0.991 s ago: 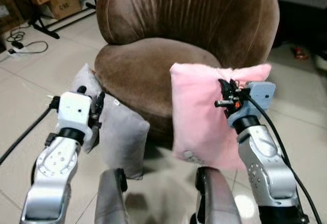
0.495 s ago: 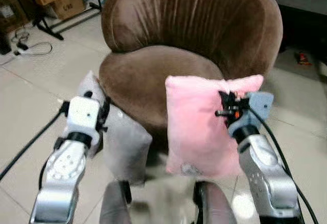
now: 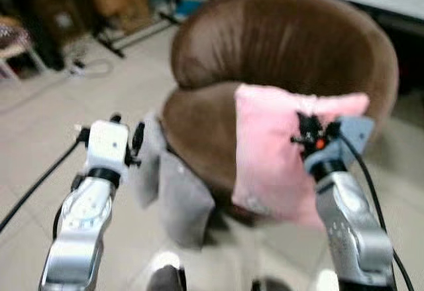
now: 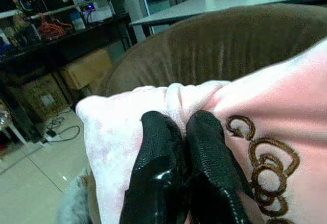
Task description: Move the pillow to the sofa from floor
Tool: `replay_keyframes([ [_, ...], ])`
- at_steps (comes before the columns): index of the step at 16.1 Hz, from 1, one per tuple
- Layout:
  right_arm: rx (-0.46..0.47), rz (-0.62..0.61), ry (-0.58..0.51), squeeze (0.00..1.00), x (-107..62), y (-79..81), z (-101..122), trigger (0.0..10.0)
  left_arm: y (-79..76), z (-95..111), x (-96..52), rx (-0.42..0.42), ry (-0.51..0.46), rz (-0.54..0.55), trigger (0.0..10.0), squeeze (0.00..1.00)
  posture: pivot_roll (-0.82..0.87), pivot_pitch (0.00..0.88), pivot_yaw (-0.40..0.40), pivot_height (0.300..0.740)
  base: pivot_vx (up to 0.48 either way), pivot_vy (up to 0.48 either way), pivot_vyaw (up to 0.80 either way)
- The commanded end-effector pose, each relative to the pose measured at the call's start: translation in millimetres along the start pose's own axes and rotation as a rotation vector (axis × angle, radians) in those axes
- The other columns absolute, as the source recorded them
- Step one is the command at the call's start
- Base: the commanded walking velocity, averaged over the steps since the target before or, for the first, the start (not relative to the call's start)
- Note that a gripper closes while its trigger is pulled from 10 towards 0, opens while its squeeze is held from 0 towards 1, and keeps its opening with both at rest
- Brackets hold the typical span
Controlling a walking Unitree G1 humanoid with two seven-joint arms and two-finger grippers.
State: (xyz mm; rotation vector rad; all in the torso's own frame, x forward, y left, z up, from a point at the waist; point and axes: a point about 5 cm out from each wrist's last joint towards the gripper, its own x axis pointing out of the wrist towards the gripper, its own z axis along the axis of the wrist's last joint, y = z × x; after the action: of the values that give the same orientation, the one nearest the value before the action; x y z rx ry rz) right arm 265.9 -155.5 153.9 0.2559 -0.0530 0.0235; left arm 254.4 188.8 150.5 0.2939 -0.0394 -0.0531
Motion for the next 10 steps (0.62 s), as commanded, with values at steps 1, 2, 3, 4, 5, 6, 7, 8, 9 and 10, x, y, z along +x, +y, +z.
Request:
replay_keyframes([
  [1, 0.02, -0.026, -0.012, 0.0, -1.0, -1.1, 0.1, 10.0, 0.9, -5.9, 1.4, 0.009, 0.03, -0.007, 10.0, 0.0, -0.09, 0.0, 0.049, 0.74, 0.0, 0.0, 0.0],
  [2, 0.025, -0.05, 0.006, 0.0, -1.2, -3.8, -3.8, 10.0, 0.3, -5.8, 3.1, 0.012, 0.032, -0.008, 10.0, 0.0, -0.09, 0.0, 0.054, 0.74, 0.0, 0.0, 0.0],
  [3, 0.02, -0.074, 0.018, 0.0, -0.9, -5.4, -6.6, 10.0, -0.5, -4.6, 4.8, 0.015, 0.022, -0.01, 10.0, 0.0, -0.09, 0.0, 0.057, 0.74, 0.0, 0.0, 0.0],
  [4, -0.001, -0.094, 0.03, 0.0, 0.7, -6.1, -9.2, 10.0, -0.9, -3.7, 6.7, 0.016, 0.014, -0.01, 10.0, 0.0, -0.09, 0.0, 0.06, 0.74, 0.0, 0.0, 0.0],
  [5, -0.018, -0.103, 0.042, 0.0, 2.4, -6.0, -11.1, 10.0, -0.9, -3.8, 8.4, 0.013, 0.013, -0.006, 10.0, 0.0, -0.1, 0.0, 0.065, 0.74, 0.0, -0.247, 0.0],
  [6, -0.034, -0.105, 0.045, 0.0, 4.0, -5.2, -11.6, 10.0, -2.3, -3.2, 10.9, 0.008, 0.008, -0.007, 10.0, 0.0, -0.1, 0.0, 0.065, 0.74, 0.0, -0.48, 0.0],
  [7, -0.044, -0.107, 0.046, 0.0, 4.4, -4.6, -11.3, 10.0, -3.0, -2.4, 12.0, 0.007, 0.005, -0.008, 10.0, 0.0, -0.1, 0.0, 0.062, 0.74, 0.0, -0.48, 0.0],
  [8, -0.051, -0.106, 0.05, 0.0, 5.0, -4.1, -11.4, 10.0, -3.4, -1.3, 12.6, 0.005, 0.002, -0.006, 10.0, 0.0, -0.09, 0.0, 0.057, 0.74, 0.0, -0.48, 0.0],
  [9, -0.065, -0.1, 0.059, 0.0, 6.3, -2.8, -13.8, 10.0, -3.3, -0.8, 12.8, 0.005, 0.0, -0.004, 10.0, 0.0, -0.09, 0.0, 0.053, 0.74, 0.0, -0.48, 0.0],
  [10, -0.077, -0.088, 0.068, 0.0, 7.1, -0.9, -16.3, 10.0, -3.0, -0.4, 12.7, 0.004, -0.002, -0.001, 10.0, 0.0, -0.09, 0.0, 0.051, 0.74, 0.0, -0.401, 0.0],
])
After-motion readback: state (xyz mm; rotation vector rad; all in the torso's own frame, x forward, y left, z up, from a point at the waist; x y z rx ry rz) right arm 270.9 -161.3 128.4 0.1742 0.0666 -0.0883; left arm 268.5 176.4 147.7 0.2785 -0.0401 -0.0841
